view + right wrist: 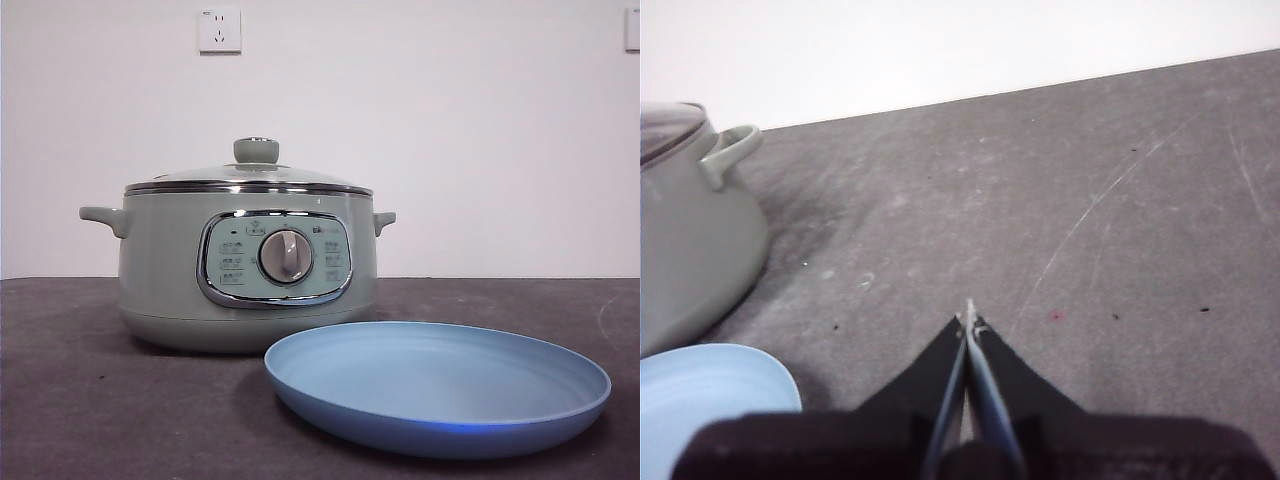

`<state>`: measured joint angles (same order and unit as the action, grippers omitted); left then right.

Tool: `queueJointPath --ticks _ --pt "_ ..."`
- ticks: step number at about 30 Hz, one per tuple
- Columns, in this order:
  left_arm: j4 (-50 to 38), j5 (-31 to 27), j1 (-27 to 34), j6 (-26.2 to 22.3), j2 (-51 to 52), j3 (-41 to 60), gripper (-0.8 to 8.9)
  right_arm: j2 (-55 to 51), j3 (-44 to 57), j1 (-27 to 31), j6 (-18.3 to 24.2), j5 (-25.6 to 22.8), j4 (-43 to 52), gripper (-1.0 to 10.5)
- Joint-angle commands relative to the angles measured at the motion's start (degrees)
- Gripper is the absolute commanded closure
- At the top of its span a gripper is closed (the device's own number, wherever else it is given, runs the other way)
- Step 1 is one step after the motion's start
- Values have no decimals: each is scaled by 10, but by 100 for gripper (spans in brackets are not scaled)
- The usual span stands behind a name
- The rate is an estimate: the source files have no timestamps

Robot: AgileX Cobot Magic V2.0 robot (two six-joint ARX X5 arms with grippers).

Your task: Take the corn out from the steamer,put the corn on the plate,close the lid

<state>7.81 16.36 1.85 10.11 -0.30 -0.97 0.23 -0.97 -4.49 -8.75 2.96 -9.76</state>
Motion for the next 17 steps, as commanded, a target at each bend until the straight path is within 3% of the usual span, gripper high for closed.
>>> queueJointPath --ticks 1,3,10,17 --pt "-4 5 1 70 1 -3 821 -1 -6 0 -61 3 5 956" --pt "-3 5 1 86 1 -16 820 -1 -21 0 -86 10 6 957" --pt "44 7 1 94 -3 -93 820 41 -94 -1 -93 54 6 958" --pt "92 65 1 91 -53 -187 820 165 -220 -1 -81 157 -48 958"
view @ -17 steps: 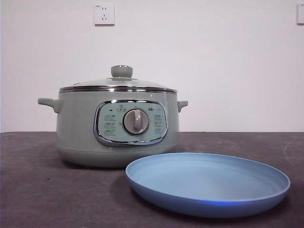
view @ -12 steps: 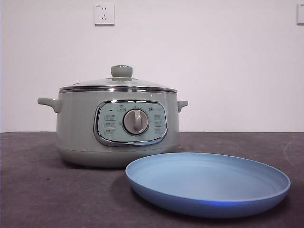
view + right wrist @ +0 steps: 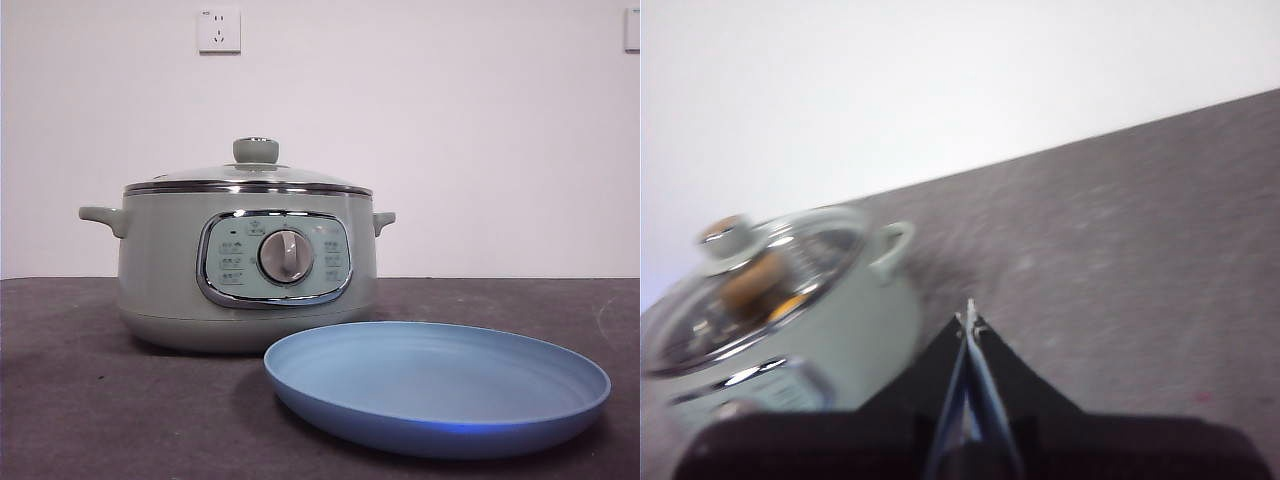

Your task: Take the corn out from the steamer,put the corn on the plate,close the lid

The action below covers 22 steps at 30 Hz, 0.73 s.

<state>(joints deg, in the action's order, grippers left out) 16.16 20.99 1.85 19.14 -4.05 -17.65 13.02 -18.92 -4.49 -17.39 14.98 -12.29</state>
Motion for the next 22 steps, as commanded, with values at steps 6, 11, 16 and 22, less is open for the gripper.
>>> queueJointPath --ticks 6,11,16,22 --pt "73 77 1 -38 -89 -105 820 161 -192 -1 109 154 -162 958" --pt "108 141 1 -59 -150 -168 820 246 -307 -3 197 200 -275 958" --pt "145 208 1 -79 -206 -225 820 306 -391 -15 255 226 -367 958" --pt "183 229 1 -100 -250 -270 820 336 -418 -34 264 226 -392 954"
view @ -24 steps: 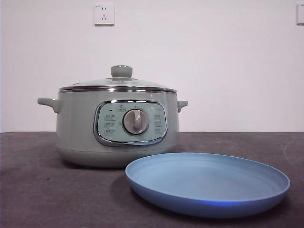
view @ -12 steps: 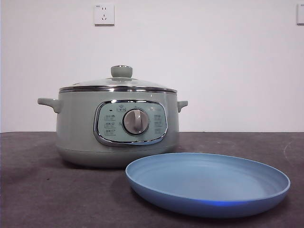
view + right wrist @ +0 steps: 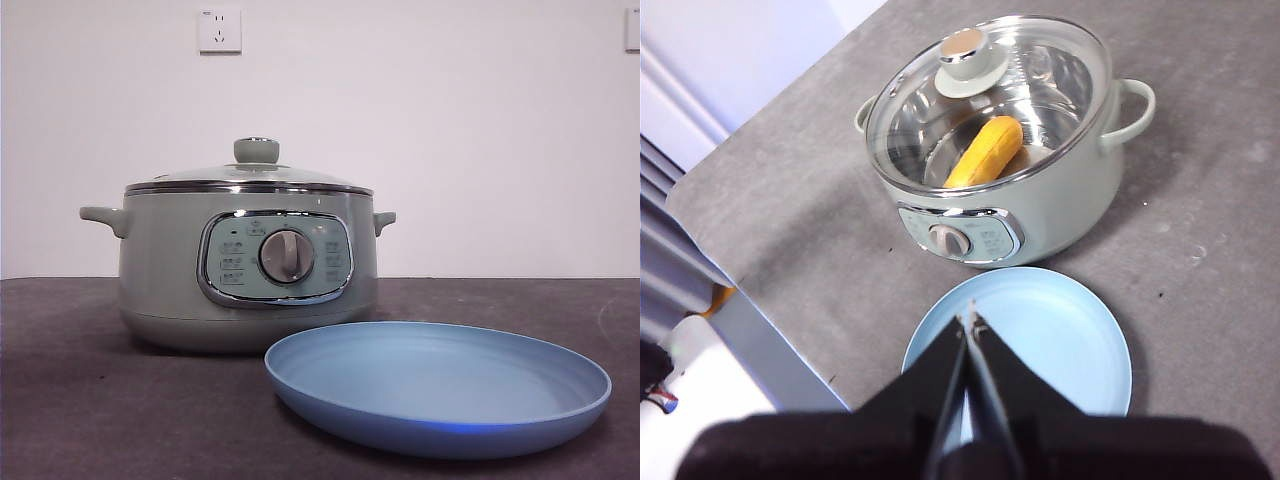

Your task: Take the corn out from the steamer,put the corn on the plate,close the lid

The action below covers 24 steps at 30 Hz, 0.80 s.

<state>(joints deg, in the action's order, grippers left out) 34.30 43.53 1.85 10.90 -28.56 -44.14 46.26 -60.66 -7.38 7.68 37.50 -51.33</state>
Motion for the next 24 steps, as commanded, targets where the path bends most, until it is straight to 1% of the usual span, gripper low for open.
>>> queueJointPath --ticks 1,2,3,4,5,6,7,8,9,10,20,24 --pt "1 5 1 -17 -7 -7 815 5 -1 -6 13 0 -2 937" --pt "1 5 1 -17 -10 -9 810 6 -1 -7 12 0 -2 935" --pt "0 5 1 -16 -12 -10 785 6 -1 -7 12 -1 -2 907" --pt "1 5 1 -16 -13 -10 720 6 -1 -7 12 -1 -2 846" --pt "2 4 1 -16 -13 -10 598 6 -1 -7 12 -1 -2 751" --pt "3 4 1 -16 -13 -10 445 6 -1 -7 11 -1 -2 641" --pt "3 4 1 -16 -13 -10 317 6 -1 -7 11 -2 -2 541" --pt "3 4 1 -17 -13 -10 228 6 -1 -7 8 -2 -2 430" --pt "3 5 1 -17 -13 -10 215 6 -1 -7 7 -2 -2 354" --pt "2 5 1 -17 -13 -10 216 6 -1 -7 7 -2 -2 330" --pt "-8 4 1 -17 -25 -10 216 6 -1 -7 7 -2 -2 329" --pt "-62 3 -2 -17 -61 -13 216 6 -1 -7 7 -2 -2 329"
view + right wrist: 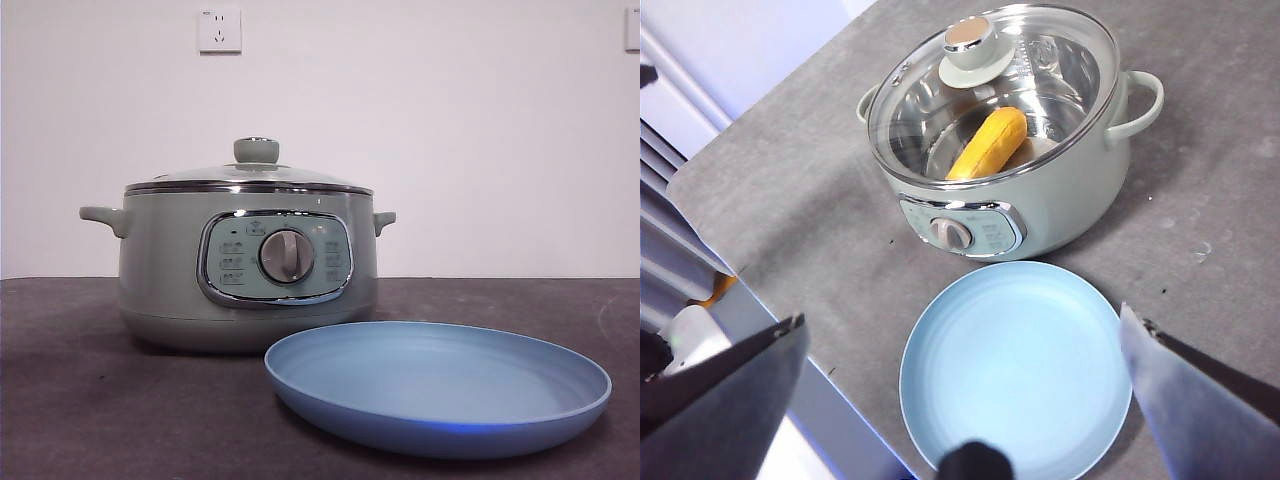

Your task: Take the corn out from the steamer,put the corn on the plate,close the lid

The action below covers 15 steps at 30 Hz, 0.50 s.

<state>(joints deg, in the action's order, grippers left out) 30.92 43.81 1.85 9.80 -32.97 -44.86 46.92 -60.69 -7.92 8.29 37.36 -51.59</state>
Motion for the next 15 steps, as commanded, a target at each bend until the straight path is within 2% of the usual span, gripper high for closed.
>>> queueJointPath --ticks 1,5,15 --pt "-41 -1 -5 -6 -30 -10 216 0 0 -1 1 0 1 329" --pt "-81 -9 -29 -9 -106 -49 216 0 0 -1 0 0 1 329" --pt "-104 -140 -146 -96 -340 -222 216 1 0 -1 0 -2 1 329"
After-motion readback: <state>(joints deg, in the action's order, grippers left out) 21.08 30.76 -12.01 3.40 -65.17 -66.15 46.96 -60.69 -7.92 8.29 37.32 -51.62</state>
